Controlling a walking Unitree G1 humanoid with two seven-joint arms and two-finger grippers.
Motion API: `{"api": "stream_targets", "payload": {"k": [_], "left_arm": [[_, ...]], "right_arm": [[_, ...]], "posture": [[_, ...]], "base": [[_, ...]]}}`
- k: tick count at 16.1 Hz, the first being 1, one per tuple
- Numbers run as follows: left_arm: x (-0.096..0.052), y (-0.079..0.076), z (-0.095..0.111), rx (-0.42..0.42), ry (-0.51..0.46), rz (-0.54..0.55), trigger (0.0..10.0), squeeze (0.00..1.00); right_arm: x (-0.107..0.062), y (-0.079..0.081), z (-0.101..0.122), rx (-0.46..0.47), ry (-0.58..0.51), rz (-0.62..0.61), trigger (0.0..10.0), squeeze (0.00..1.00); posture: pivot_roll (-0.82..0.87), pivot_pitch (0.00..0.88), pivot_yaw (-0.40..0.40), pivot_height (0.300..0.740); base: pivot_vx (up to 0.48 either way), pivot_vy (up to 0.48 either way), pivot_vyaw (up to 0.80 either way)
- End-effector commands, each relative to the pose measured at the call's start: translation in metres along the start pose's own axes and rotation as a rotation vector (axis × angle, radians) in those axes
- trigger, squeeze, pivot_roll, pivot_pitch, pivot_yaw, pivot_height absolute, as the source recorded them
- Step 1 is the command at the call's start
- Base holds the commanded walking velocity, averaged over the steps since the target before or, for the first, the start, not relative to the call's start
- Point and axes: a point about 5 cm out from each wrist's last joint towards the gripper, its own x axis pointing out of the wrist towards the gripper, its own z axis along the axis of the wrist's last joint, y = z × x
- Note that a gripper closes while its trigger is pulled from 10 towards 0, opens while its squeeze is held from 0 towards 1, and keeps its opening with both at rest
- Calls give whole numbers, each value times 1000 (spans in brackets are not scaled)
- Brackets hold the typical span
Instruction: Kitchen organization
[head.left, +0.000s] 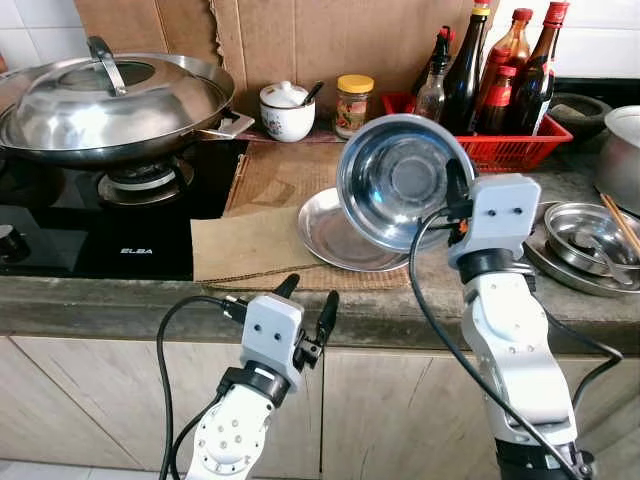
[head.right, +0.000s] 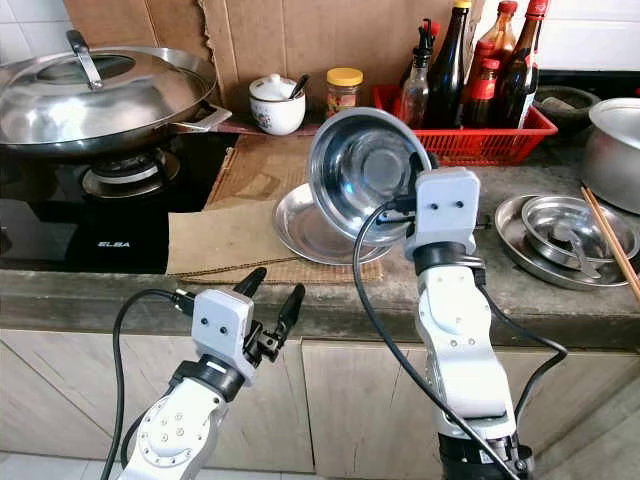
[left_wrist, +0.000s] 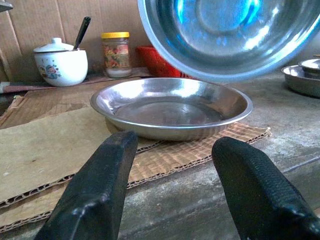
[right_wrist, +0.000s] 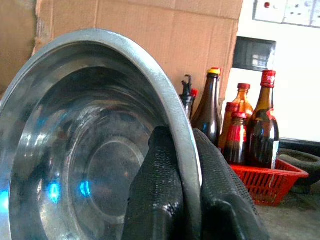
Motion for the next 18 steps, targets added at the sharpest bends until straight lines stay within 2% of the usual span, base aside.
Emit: {"api": "stream_targets", "payload": {"k": [1,7,18], "left_arm": [[1,-1,5,1,-18,-14,10000,0],[-2,-4,1,11,-5,-24,10000,0],[-1,-3,1,16,-2,-21,10000,0]], "right_arm": [[4,-4,14,16,-71,-26,10000,0],[3,-1,10,32,-49,-14,10000,0],[-1,2,5,43,-21,-4,10000,0]], "posture": [[161,24,-24,740],[163,33,-23,740],[164,40,-25,740]], "base": [[0,0,0],[0,0,0],[-275,0,0]]}}
